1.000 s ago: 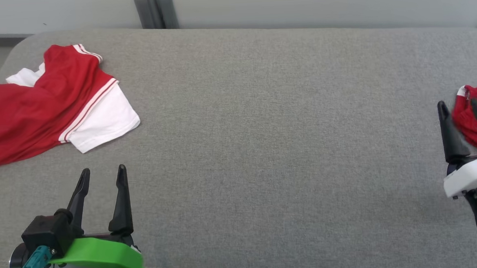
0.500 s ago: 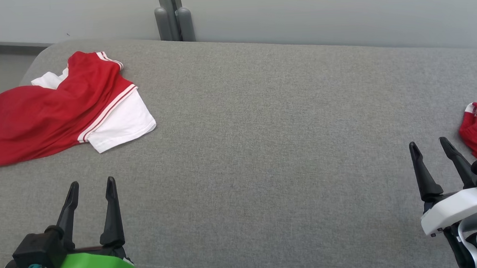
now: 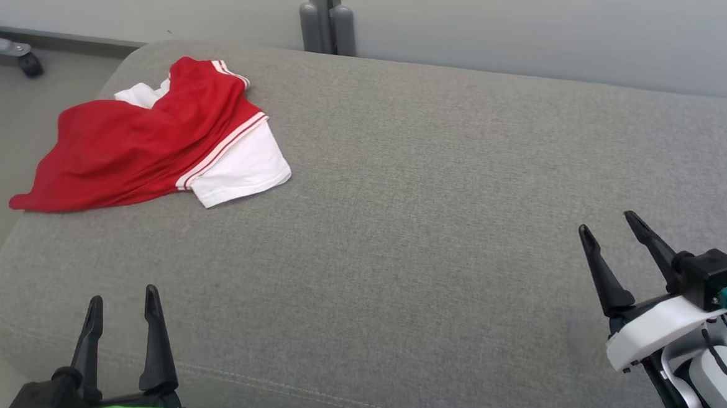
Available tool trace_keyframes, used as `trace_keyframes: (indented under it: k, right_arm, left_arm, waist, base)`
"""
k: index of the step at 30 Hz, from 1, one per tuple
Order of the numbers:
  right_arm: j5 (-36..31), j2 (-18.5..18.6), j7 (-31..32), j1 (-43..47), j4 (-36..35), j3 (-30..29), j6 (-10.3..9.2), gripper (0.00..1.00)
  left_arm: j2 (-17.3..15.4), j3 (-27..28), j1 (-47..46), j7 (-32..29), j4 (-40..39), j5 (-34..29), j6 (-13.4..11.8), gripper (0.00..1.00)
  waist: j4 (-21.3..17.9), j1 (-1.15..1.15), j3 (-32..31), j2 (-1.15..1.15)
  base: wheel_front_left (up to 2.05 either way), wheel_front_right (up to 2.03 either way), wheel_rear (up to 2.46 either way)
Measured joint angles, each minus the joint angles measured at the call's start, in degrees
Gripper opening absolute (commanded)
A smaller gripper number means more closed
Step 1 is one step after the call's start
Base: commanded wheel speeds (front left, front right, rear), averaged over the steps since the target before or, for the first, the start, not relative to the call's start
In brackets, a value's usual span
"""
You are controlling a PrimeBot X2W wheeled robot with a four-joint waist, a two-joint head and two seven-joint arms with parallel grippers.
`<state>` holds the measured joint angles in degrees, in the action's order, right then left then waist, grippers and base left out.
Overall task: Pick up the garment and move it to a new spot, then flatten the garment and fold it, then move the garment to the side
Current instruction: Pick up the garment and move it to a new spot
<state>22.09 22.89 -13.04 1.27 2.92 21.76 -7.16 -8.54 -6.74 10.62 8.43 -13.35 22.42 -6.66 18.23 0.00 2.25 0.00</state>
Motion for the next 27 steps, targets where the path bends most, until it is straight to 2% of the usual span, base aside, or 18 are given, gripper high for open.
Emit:
trace_keyframes:
  k: [15, 23, 27]
  right_arm:
    - [-2.6, -0.6, 3.6, -5.2, -1.5, 3.7, 0.59, 1.00]
    - [-3.5, -0.2, 5.7, -6.4, -3.0, 3.7, 0.58, 1.00]
    - [-4.6, 1.0, 7.2, -7.7, -4.8, 3.0, 0.56, 1.00]
  left_arm:
    - [1.5, 4.0, 3.4, 1.5, -2.1, 0.1, -0.4, 1.00]
    - [2.5, 4.8, 3.0, 1.8, -3.4, 3.4, -0.4, 1.00]
    - [2.4, 5.6, -1.4, 0.8, -3.4, 6.3, 0.3, 1.00]
  waist:
    - [9.6, 0.00, 0.7, 0.00]
    - [11.3, 0.00, 4.1, 0.00]
    - [11.5, 0.00, 6.2, 0.00]
  base:
    - [0.00, 0.00, 0.00]
    - [0.00, 0.00, 0.00]
    - [0.00, 0.00, 0.00]
